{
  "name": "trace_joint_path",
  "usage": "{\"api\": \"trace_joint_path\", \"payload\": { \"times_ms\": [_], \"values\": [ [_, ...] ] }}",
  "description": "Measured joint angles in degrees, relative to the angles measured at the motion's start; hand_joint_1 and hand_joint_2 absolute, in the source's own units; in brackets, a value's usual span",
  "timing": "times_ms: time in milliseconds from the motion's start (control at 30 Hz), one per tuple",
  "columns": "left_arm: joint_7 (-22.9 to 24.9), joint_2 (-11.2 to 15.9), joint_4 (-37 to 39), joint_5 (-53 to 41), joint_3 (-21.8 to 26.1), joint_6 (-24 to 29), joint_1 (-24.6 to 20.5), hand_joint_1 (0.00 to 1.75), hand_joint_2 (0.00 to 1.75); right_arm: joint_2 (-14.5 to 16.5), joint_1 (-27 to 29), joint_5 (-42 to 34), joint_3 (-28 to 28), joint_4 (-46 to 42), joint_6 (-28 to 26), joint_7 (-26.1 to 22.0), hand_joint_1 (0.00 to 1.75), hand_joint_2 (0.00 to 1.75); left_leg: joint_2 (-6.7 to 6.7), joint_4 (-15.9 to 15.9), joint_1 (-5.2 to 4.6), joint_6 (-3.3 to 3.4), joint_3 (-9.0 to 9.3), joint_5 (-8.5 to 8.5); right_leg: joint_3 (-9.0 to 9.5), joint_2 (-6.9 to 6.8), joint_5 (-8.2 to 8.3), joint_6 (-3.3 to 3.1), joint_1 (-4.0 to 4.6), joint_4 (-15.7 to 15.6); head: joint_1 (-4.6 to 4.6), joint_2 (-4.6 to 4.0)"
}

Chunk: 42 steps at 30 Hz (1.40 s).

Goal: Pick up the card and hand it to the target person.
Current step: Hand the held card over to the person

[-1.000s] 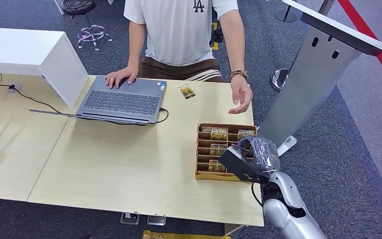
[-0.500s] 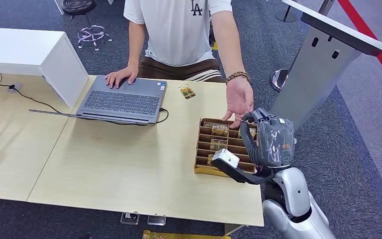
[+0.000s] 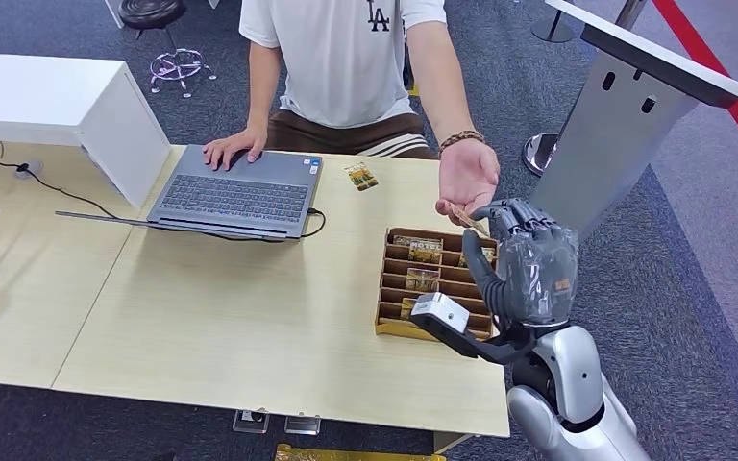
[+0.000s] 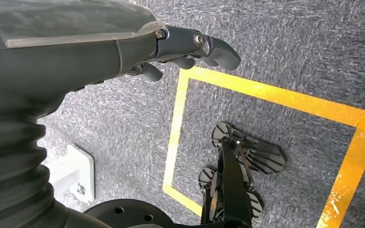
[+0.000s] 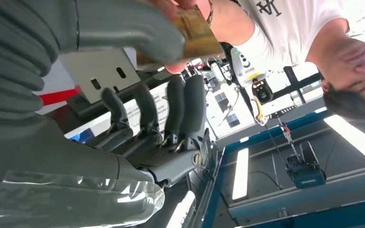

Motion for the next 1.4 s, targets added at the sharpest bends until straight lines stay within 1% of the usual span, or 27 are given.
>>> {"api": "trace_joint_path", "payload": {
  "times_ms": [67, 200, 267, 333, 433, 600, 667, 767, 900, 1000, 1200, 1400],
  "values": [
    [0.08, 0.0, 0.0, -0.12, 0.0, -0.07, 0.0, 0.0, 0.0, 0.0, 0.0, -0.74, 0.05, -0.08, 0.07, 0.03, 0.02, 1.75, 0.0, 0.0, 0.0, 0.0, 0.0, 0.0, 0.0, 0.0, 0.0, 0.0, 0.0, 0.0, -0.01, 0.01],
    [0.26, 0.0, 0.0, 0.46, 0.0, -0.07, 0.0, 0.0, 0.0, 0.0, 0.01, -3.38, 0.24, -0.14, 0.13, -0.23, 0.0, 1.75, 0.0, 0.0, 0.0, 0.0, 0.0, 0.0, 0.0, 0.0, 0.0, 0.0, 0.0, 0.0, 0.01, 0.0],
    [0.39, 0.0, 0.0, 0.71, 0.0, 0.1, 0.01, 0.0, 0.0, 0.0, 0.03, -7.66, 0.39, -0.16, 0.29, -1.33, 0.0, 1.75, 0.0, 0.0, 0.0, 0.0, 0.01, 0.0, 0.0, 0.0, 0.0, 0.0, 0.0, 0.0, 0.01, 0.0],
    [0.42, 0.01, 0.0, 0.91, 0.0, 0.3, 0.01, 0.0, 0.0, 0.0, 0.14, -16.48, 0.57, -0.16, 0.92, -3.72, 0.0, 1.75, 0.0, 0.0, 0.0, 0.0, 0.01, 0.0, 0.0, 0.0, 0.0, 0.0, 0.0, 0.0, 0.02, 0.01],
    [0.43, 0.02, 0.0, 1.33, 0.01, 0.57, 0.02, 0.0, 0.0, -0.01, 0.6, -32.99, 0.64, -0.16, 3.07, -8.0, 0.0, 1.75, 0.0, 0.0, 0.0, 0.0, 0.01, 0.0, 0.0, 0.0, 0.0, 0.0, 0.0, 0.0, 0.02, 0.0],
    [0.93, 0.02, 0.0, 1.9, 0.09, 0.9, 0.05, 0.0, 0.0, -0.14, 2.82, -62.31, -0.39, -0.15, 10.14, -14.1, 0.0, 1.75, 0.0, 0.0, 0.0, 0.0, 0.0, 0.0, -0.03, 0.0, 0.0, 0.0, 0.0, 0.0, -0.01, 0.01],
    [1.25, 0.02, 0.0, 2.01, 0.1, 1.01, 0.07, 0.0, 0.0, -0.37, 4.19, -70.67, -1.15, -0.11, 12.68, -15.48, 0.0, 1.75, 0.0, 0.0, 0.0, 0.0, -0.02, 0.0, -0.04, 0.0, 0.0, 0.0, 0.0, 0.0, -0.01, 0.01],
    [1.46, 0.02, 0.0, 2.08, 0.13, 1.17, 0.1, 0.0, 0.0, -1.02, 6.14, -78.84, -2.18, -0.03, 15.64, -15.81, 0.0, 1.75, 0.0, 0.0, 0.0, 0.0, -0.01, 0.0, -0.05, 0.0, 0.0, 0.0, 0.0, -0.01, -0.02, 0.01],
    [1.55, 0.02, 0.0, 2.1, 0.13, 1.33, 0.14, 0.0, 0.0, -2.12, 9.37, -87.41, -3.64, -0.13, 18.57, -15.71, 0.0, 1.75, 0.0, 0.0, 0.0, 0.0, -0.01, 0.0, -0.04, 0.0, 0.0, 0.0, 0.0, -0.02, 0.04, 0.01],
    [1.6, 0.04, 0.0, 2.1, 0.13, 1.37, 0.16, 0.0, 0.0, -3.13, 11.81, -91.26, -4.81, -0.48, 19.84, -15.57, 0.0, 1.75, 0.0, 0.0, 0.0, 0.0, 0.0, -0.01, -0.05, 0.0, 0.0, 0.0, 0.0, -0.02, 0.01, 0.0],
    [1.92, 0.04, 0.0, 2.11, 0.13, 1.56, 0.23, 0.0, 0.0, -5.24, 16.06, -94.52, -7.03, -1.76, 20.02, -14.43, 0.0, 1.75, 0.0, 0.0, 0.0, 0.0, -0.01, -0.01, -0.04, 0.0, 0.0, 0.0, 0.0, -0.02, -0.02, 0.0],
    [1.98, 0.04, 0.01, 2.19, 0.13, 1.6, 0.25, 0.0, 0.0, -6.68, 18.26, -94.43, -8.39, -2.63, 19.73, -13.52, 0.0, 1.75, 0.0, 0.0, 0.0, 0.0, 0.0, -0.01, -0.03, 0.01, 0.0, 0.0, 0.0, -0.02, 0.04, 0.0]
  ]
}}
